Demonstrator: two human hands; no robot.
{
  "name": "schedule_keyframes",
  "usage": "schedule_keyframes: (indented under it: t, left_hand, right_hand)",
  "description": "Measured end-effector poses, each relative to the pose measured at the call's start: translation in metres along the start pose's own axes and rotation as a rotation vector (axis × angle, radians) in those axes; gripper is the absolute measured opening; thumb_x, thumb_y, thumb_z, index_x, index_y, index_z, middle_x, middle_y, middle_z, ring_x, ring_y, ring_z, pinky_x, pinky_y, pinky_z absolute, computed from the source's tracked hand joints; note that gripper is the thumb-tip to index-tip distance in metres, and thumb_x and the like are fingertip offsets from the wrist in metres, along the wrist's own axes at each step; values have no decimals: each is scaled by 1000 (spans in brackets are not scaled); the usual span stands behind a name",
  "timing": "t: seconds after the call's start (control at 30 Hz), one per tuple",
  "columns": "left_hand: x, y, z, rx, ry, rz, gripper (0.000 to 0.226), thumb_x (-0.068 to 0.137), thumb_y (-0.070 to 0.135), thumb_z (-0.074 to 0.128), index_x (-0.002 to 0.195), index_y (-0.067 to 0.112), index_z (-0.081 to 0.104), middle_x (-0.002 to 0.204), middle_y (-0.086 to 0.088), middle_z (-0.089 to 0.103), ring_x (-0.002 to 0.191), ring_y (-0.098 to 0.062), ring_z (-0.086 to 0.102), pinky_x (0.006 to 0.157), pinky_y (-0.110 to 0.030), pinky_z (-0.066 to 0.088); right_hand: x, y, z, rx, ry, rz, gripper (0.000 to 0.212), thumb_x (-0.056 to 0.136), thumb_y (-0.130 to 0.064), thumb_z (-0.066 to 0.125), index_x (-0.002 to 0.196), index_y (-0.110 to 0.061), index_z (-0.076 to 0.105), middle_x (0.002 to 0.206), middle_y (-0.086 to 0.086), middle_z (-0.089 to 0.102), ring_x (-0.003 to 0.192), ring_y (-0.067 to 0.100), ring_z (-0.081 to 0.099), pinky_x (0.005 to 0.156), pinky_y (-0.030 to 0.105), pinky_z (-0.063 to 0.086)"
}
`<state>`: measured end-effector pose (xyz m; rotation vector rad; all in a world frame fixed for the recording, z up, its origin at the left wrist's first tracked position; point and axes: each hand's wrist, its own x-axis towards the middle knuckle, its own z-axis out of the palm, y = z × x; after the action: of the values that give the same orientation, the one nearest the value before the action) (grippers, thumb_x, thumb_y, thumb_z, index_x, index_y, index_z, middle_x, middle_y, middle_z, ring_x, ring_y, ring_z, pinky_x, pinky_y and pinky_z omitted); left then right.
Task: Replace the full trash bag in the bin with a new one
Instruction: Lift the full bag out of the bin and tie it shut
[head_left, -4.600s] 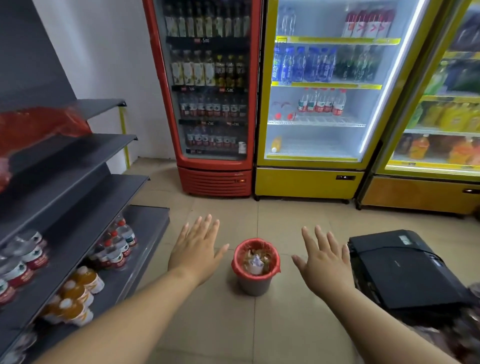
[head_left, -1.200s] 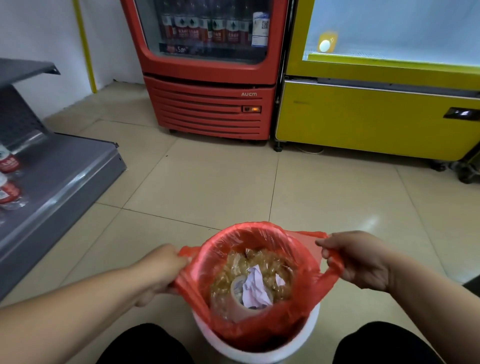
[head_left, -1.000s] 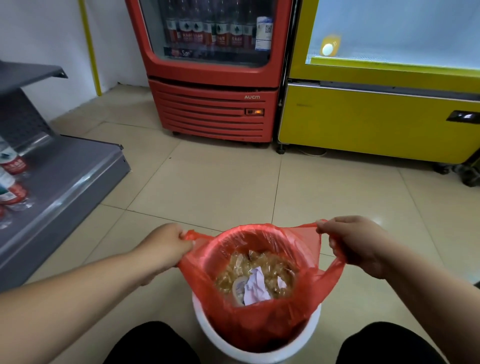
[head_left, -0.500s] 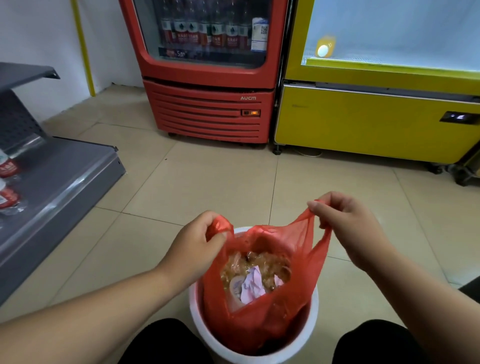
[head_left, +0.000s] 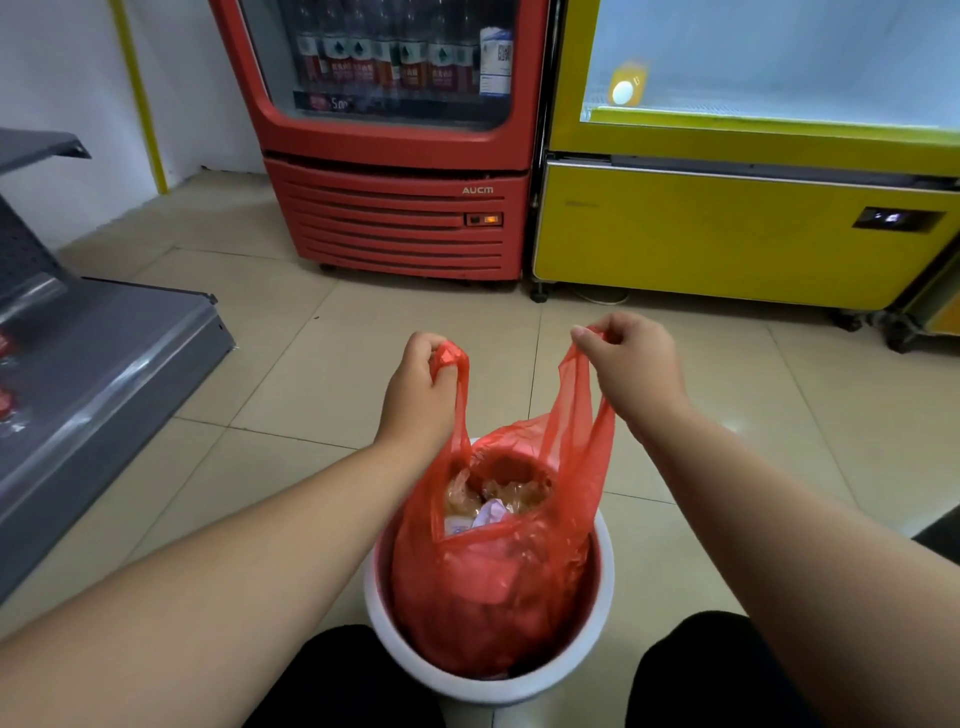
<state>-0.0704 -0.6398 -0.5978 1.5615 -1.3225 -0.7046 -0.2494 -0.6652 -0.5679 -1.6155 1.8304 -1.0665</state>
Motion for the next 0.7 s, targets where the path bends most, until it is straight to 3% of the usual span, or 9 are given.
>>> schedule_keyframes:
  t: [0.2, 0.3, 0.37, 0.43, 0.57, 0.63, 0.7]
  left_hand:
    - [-3, 7, 0, -203, -8, -101, 22, 93, 10, 40, 82, 29, 42, 82, 5, 66, 86, -16, 63, 80, -34, 49]
    - [-1, 10, 3, -275, -42, -173, 21, 91, 10, 42, 84, 29, 45, 80, 1, 67, 86, -19, 64, 83, -35, 49]
    - [-3, 15, 5, -367, -107, -233, 22, 92, 8, 41, 85, 25, 53, 78, -3, 65, 76, -18, 64, 74, -32, 49]
    - [-7, 22, 6, -458, -218, -304, 25, 92, 7, 42, 80, 18, 62, 80, -6, 64, 65, -16, 62, 58, -27, 43]
    - [-13, 30, 8, -563, -531, -385, 14, 73, 11, 59, 67, 13, 72, 110, 9, 60, 46, -9, 57, 43, -17, 40]
    - [-15, 31, 10, -570, -660, -405, 14, 71, 6, 59, 68, 12, 72, 91, 5, 64, 43, -9, 54, 43, -17, 41]
    - [-14, 29, 14, -517, -710, -423, 20, 80, 2, 52, 77, 9, 70, 64, -1, 62, 42, -9, 52, 45, -17, 42]
  right_hand:
    - [0, 2, -8, -25, 18, 21, 22, 90, -33, 57, 88, -13, 68, 65, -6, 51, 73, 20, 53, 64, 31, 41]
    - [1, 0, -18, -79, -32, 48, 20, 89, -25, 57, 93, -10, 69, 70, -1, 57, 68, 20, 53, 64, 34, 44]
    - [1, -6, -23, -170, -138, 70, 18, 87, -15, 55, 95, -8, 70, 79, 8, 66, 66, 22, 57, 63, 37, 49]
    - [3, -16, -24, -316, -266, 46, 21, 85, -11, 54, 97, -9, 71, 90, 11, 71, 78, 27, 64, 67, 37, 52]
    - [3, -39, -12, -475, -436, -85, 22, 90, -13, 54, 106, -10, 69, 104, 8, 69, 82, 21, 58, 66, 29, 45]
    - [3, -44, -3, -425, -482, -150, 18, 89, -11, 56, 99, -11, 70, 98, 8, 69, 80, 19, 56, 69, 31, 47]
    - [3, -43, 3, -268, -517, -146, 13, 86, -8, 59, 81, -15, 68, 80, 6, 67, 70, 18, 56, 72, 34, 51]
